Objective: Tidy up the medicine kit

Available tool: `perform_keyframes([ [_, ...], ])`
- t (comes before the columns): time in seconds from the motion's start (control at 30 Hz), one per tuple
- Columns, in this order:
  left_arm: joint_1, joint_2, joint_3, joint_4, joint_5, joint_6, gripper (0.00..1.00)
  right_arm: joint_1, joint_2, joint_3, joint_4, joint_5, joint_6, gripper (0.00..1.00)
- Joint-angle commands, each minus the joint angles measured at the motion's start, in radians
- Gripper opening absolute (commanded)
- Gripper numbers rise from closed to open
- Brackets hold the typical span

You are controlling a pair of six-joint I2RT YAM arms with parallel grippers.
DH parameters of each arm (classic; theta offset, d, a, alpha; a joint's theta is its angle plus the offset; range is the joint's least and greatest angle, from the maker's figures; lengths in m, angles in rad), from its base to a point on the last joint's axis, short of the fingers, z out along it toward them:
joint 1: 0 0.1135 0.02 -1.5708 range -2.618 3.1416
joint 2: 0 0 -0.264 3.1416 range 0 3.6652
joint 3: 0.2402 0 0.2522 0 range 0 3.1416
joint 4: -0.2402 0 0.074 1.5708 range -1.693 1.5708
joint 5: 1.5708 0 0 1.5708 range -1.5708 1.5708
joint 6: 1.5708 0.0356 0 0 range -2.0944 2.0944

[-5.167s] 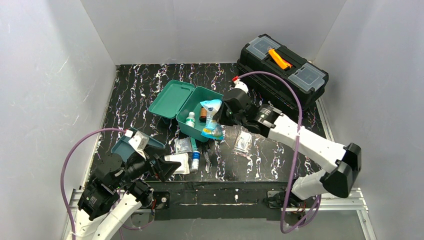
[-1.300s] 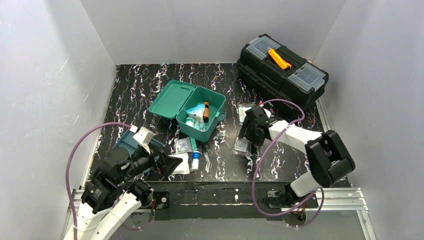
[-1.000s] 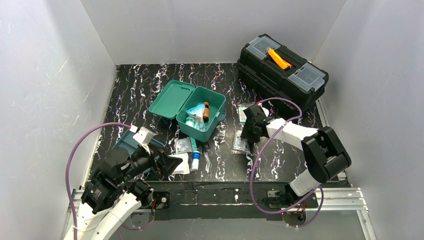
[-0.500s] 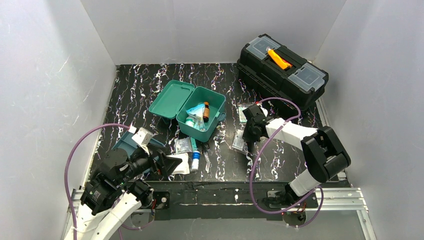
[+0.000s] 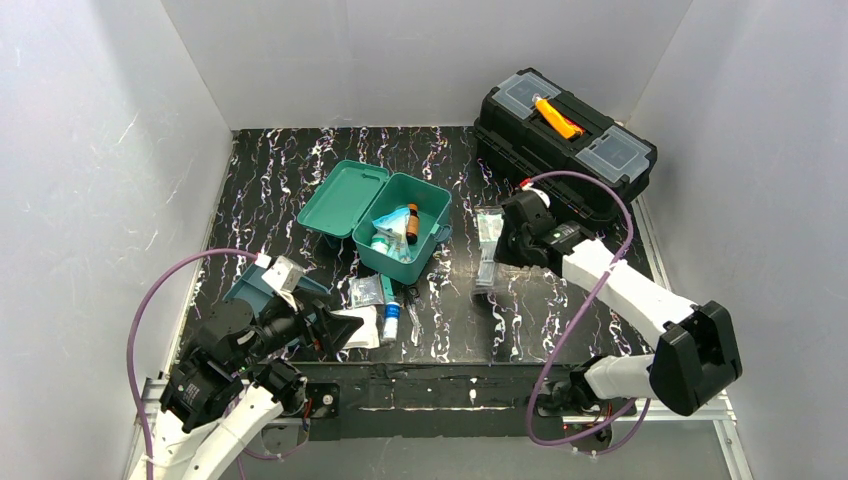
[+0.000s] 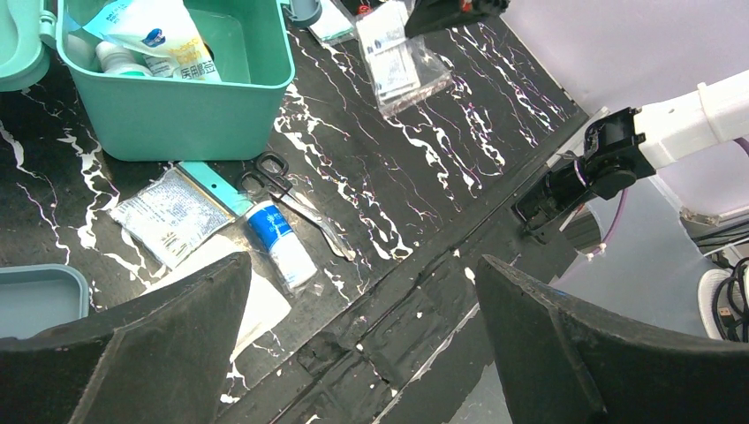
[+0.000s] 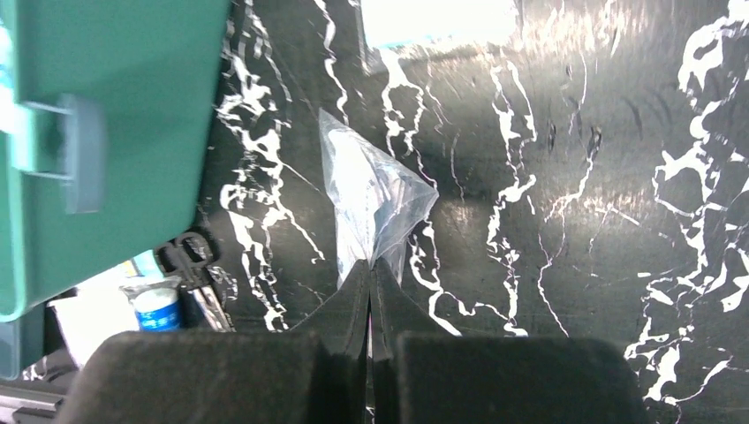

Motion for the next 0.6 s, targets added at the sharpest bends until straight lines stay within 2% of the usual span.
perform_keyframes([
  [0.0,-0.001,-0.005,-0.004,0.000,0.011,0.005,0.98,0.007,-0.038,0.095,-0.043,-0.008,-0.079,0.01],
  [0.4,-0.001,-0.017,-0.006,0.001,0.013,0.006,0.98,0.037,-0.010,0.349,-0.049,-0.107,-0.196,0.01],
  [0.57,-0.001,-0.021,-0.006,0.002,0.013,0.006,0.98,0.062,0.071,0.501,-0.079,-0.181,-0.258,0.01],
])
